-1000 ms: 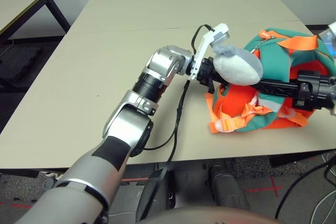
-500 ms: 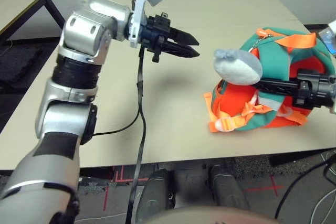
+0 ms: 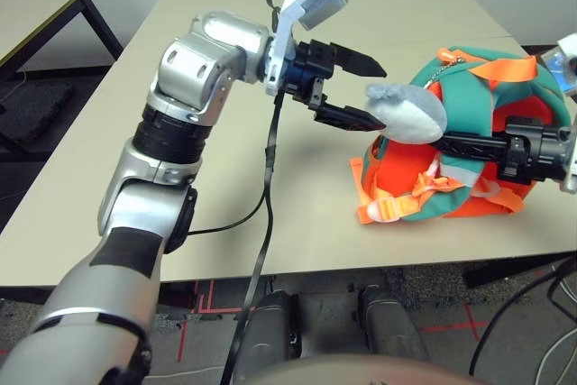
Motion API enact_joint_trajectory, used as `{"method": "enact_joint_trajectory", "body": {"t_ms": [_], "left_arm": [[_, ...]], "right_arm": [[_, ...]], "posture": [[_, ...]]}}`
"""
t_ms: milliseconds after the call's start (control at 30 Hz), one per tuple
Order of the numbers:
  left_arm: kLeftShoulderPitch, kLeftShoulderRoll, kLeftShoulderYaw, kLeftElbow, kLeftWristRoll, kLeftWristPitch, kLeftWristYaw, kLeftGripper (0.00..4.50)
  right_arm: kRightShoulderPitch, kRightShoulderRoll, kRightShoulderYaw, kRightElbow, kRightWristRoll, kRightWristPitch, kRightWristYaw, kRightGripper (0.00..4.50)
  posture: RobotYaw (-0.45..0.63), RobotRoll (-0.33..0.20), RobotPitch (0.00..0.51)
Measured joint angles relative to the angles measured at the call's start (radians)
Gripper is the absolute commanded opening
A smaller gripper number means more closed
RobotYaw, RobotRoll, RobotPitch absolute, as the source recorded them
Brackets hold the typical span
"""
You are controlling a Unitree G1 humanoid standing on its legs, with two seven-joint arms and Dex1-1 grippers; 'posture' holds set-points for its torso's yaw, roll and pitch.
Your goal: Put the pencil case into the backpack and zip it.
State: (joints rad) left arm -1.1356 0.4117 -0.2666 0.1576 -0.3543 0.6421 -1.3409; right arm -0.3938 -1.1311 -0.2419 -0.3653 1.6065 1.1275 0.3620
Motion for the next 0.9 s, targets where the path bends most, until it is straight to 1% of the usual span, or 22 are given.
{"method": "enact_joint_trajectory", "body": {"t_ms": [133, 200, 233, 333, 433, 533, 600, 667, 833, 900], "left_arm": [[0.0, -0.032, -0.005, -0.002, -0.01, 0.009, 0.008, 4.5], [0.0, -0.04, -0.004, -0.011, -0.034, 0.034, 0.01, 4.11], [0.0, -0.041, -0.004, -0.021, -0.043, 0.046, 0.01, 3.87], [0.001, -0.034, -0.001, -0.044, -0.063, 0.077, 0.012, 2.93], [0.008, -0.022, 0.005, -0.051, -0.074, 0.094, 0.02, 1.83], [0.01, -0.002, 0.011, -0.063, -0.08, 0.109, 0.032, 0.94], [0.01, 0.008, 0.022, -0.063, -0.085, 0.118, 0.047, 0.47], [0.01, 0.015, 0.04, -0.063, -0.091, 0.128, 0.064, 0.27], [0.01, 0.053, 0.132, -0.024, -0.127, 0.179, 0.124, 0.26], [0.01, 0.068, 0.193, -0.004, -0.17, 0.24, 0.16, 0.26]], "right_arm": [[0.0, 0.002, -0.001, -0.002, 0.001, 0.0, -0.006, 0.19], [0.0, 0.004, -0.001, -0.004, 0.002, 0.0, -0.007, 0.19], [0.0, 0.006, -0.001, -0.005, 0.002, 0.0, -0.008, 0.19], [0.0, 0.012, -0.001, -0.006, 0.002, 0.0, -0.01, 0.19], [0.0, 0.016, -0.001, -0.006, 0.002, 0.0, -0.01, 0.19], [0.0, 0.019, -0.001, -0.006, 0.001, 0.001, -0.009, 0.19], [0.0, 0.02, -0.001, -0.006, 0.0, 0.002, -0.008, 0.19], [0.0, 0.021, -0.001, -0.006, -0.002, 0.002, -0.006, 0.19], [0.0, 0.024, -0.001, -0.006, -0.005, 0.003, -0.003, 0.19], [0.0, 0.025, -0.001, -0.007, -0.006, 0.004, -0.002, 0.19]], "posture": [[-0.09, 0.0, 0.066], [-0.09, 0.0, 0.066], [-0.09, 0.0, 0.066], [-0.08, 0.0, 0.067], [-0.08, 0.0, 0.068], [-0.07, 0.0, 0.068], [-0.07, 0.0, 0.068], [-0.07, 0.0, 0.069], [-0.07, 0.0, 0.071], [-0.07, 0.0, 0.072]]}}
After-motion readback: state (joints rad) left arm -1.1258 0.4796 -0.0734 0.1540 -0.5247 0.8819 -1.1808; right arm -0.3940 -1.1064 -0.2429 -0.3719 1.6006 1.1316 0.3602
